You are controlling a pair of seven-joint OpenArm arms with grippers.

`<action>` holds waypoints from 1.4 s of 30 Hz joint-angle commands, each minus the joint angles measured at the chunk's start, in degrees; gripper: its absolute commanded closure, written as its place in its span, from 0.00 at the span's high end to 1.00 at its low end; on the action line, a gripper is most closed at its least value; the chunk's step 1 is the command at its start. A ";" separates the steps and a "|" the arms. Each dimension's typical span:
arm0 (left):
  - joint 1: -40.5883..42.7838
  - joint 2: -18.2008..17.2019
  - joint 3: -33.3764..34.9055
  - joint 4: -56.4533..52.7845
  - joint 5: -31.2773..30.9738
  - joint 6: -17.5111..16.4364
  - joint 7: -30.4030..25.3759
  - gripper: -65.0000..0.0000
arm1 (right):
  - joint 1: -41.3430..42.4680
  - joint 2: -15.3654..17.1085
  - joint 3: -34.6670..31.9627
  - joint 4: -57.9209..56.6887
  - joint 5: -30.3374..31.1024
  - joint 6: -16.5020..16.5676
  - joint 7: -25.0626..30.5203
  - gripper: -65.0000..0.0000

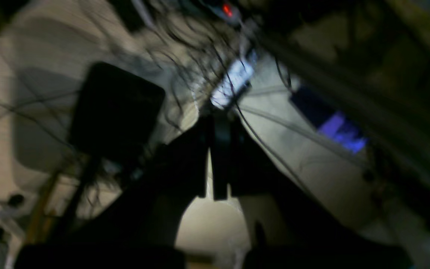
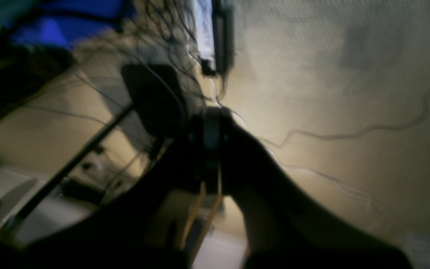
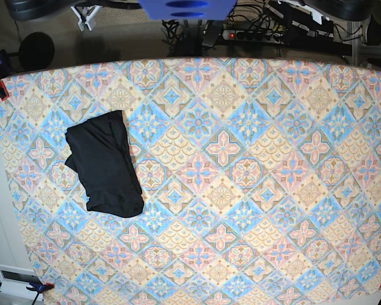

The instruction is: Layout the t-shirt on the table in an organized manner, then fold the t-shirt properly

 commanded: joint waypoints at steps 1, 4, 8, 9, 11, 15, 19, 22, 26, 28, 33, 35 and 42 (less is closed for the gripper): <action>0.55 -0.98 2.11 -2.26 -0.24 0.09 -2.15 0.00 | 1.32 1.25 -0.81 -0.87 0.84 0.46 1.61 0.00; -1.65 -1.69 8.53 -11.05 -0.24 0.09 -9.80 0.00 | 3.96 2.22 -3.27 -7.73 0.84 0.46 5.39 0.00; -6.49 -1.51 16.00 -22.56 2.48 0.09 -18.68 0.00 | 9.41 2.13 -6.78 -17.31 0.84 0.46 8.38 0.00; -7.98 -1.42 17.85 -25.55 3.89 0.09 -20.88 0.00 | 11.08 2.13 -8.19 -19.68 0.84 0.46 9.17 0.00; -10.97 -1.42 20.75 -31.00 6.00 0.09 -24.75 0.00 | 14.25 2.05 -10.48 -23.81 0.84 0.46 11.10 0.00; -18.44 -1.33 26.29 -44.98 8.99 0.09 -31.96 0.00 | 17.76 1.96 -12.76 -31.20 0.84 0.46 15.68 0.00; -27.06 -1.33 33.41 -58.96 11.18 0.09 -39.96 0.00 | 20.93 1.87 -14.96 -38.23 0.84 0.46 21.48 0.00; -31.54 -1.25 38.68 -66.96 11.97 0.09 -47.16 0.00 | 23.83 -1.21 -16.45 -44.03 0.84 0.46 24.47 0.00; -33.39 -1.25 46.86 -69.42 12.06 0.09 -52.70 0.00 | 25.59 -3.23 -16.81 -49.66 0.84 0.46 28.42 0.00; -33.56 -1.25 49.49 -69.60 12.06 0.09 -54.81 0.00 | 26.03 -3.32 -16.81 -51.59 0.84 0.46 30.36 0.00; -35.32 -1.33 53.01 -69.68 12.06 0.09 -56.31 0.00 | 26.38 -3.32 -16.81 -55.46 0.84 0.46 33.87 0.00; -35.85 -1.25 53.63 -69.68 12.06 0.09 -56.40 0.00 | 26.38 -3.23 -16.81 -55.90 0.84 0.46 34.14 0.00; -37.43 1.57 53.54 -69.33 11.71 0.09 -56.84 0.00 | 26.38 -1.38 -16.72 -56.17 0.84 -4.11 34.49 0.00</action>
